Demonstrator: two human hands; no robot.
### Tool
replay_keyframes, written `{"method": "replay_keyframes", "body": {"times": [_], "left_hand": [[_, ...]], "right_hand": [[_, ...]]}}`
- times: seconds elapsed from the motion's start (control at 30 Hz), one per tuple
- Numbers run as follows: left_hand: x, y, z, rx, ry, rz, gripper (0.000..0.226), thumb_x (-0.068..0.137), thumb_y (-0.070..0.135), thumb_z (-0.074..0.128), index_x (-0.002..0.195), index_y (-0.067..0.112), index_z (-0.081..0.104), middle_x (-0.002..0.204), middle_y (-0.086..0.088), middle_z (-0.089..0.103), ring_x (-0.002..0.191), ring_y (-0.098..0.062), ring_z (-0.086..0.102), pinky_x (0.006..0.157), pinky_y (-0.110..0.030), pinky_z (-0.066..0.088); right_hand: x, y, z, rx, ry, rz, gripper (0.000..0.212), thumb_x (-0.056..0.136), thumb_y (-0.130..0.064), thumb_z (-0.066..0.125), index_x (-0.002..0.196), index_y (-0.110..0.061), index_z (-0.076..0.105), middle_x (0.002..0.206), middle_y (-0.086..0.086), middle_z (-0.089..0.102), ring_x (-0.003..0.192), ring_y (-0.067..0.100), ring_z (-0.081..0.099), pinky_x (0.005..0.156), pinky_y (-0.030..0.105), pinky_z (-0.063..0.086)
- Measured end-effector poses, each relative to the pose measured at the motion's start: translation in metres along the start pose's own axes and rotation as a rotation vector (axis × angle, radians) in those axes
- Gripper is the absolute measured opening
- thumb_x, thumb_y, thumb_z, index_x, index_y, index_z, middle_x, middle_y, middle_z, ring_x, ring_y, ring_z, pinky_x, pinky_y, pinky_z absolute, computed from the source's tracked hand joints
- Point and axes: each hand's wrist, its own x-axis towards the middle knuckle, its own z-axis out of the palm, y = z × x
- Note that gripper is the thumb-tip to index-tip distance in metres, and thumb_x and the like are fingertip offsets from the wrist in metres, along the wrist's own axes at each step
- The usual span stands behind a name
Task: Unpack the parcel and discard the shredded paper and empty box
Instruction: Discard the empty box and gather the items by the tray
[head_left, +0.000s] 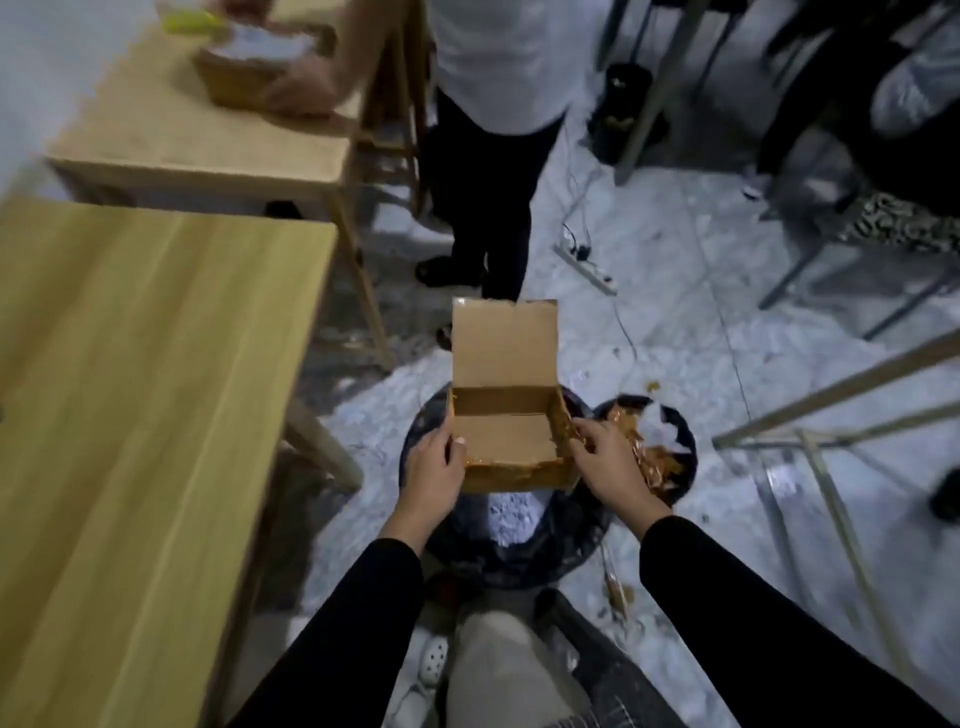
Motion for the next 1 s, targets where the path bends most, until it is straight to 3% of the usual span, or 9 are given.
{"method": "replay_keyframes", "body": {"times": [0.07, 0.3, 0.43, 0.57, 0.77, 1.0], "left_hand": [[0.003, -0.018, 0.013, 0.112, -0.075, -0.048, 0.052, 0.101, 0.036, 0.034, 0.148, 0.015, 0.024, 0.152, -0.005, 0.03, 0.138, -0.023, 0.029, 0.112, -0.035, 0.029], [-0.013, -0.036, -0.013, 0.2, -0.047, 0.018, 0.052, 0.098, 0.038, 0.039, 0.143, 0.013, 0.033, 0.146, -0.011, 0.039, 0.134, -0.026, 0.034, 0.111, -0.039, 0.031], [-0.034, -0.024, -0.063, 0.175, 0.077, 0.095, 0.051, 0.099, 0.035, 0.041, 0.143, 0.01, 0.034, 0.149, -0.008, 0.034, 0.138, -0.023, 0.028, 0.112, -0.035, 0.025], [-0.068, -0.029, -0.13, 0.138, 0.256, 0.116, 0.049, 0.098, 0.031, 0.043, 0.14, 0.009, 0.036, 0.146, -0.009, 0.038, 0.134, -0.023, 0.033, 0.109, -0.033, 0.029], [-0.113, -0.068, -0.236, 0.094, 0.568, 0.009, 0.043, 0.097, 0.028, 0.044, 0.134, 0.006, 0.043, 0.14, -0.01, 0.044, 0.13, -0.025, 0.037, 0.107, -0.035, 0.03], [-0.162, -0.156, -0.338, -0.009, 1.132, -0.42, 0.043, 0.096, 0.021, 0.046, 0.131, -0.002, 0.043, 0.138, -0.021, 0.041, 0.13, -0.034, 0.035, 0.108, -0.041, 0.027]], "right_hand": [[-0.007, 0.019, 0.017, -0.039, -0.051, 0.086, 0.047, 0.096, -0.028, 0.045, 0.137, -0.008, 0.04, 0.139, 0.014, 0.043, 0.128, 0.029, 0.042, 0.103, 0.037, 0.037], [-0.032, 0.0, 0.04, -0.01, -0.173, 0.048, 0.048, 0.096, -0.022, 0.046, 0.14, -0.007, 0.032, 0.139, 0.016, 0.036, 0.122, 0.03, 0.042, 0.092, 0.026, 0.033], [-0.043, -0.061, 0.043, 0.013, -0.139, -0.08, 0.052, 0.097, -0.025, 0.045, 0.143, -0.009, 0.028, 0.149, 0.011, 0.027, 0.132, 0.027, 0.035, 0.103, 0.033, 0.034], [-0.055, -0.144, 0.062, 0.0, -0.141, -0.249, 0.051, 0.096, -0.025, 0.047, 0.141, -0.01, 0.032, 0.148, 0.011, 0.03, 0.13, 0.027, 0.037, 0.102, 0.033, 0.034], [-0.079, -0.271, 0.113, -0.087, -0.221, -0.533, 0.05, 0.094, -0.026, 0.049, 0.139, -0.009, 0.036, 0.141, 0.011, 0.038, 0.128, 0.025, 0.039, 0.102, 0.03, 0.033], [-0.083, -0.396, 0.209, -0.182, -0.455, -0.805, 0.049, 0.094, -0.025, 0.048, 0.139, -0.009, 0.037, 0.141, 0.01, 0.039, 0.131, 0.023, 0.038, 0.105, 0.028, 0.03]]}}
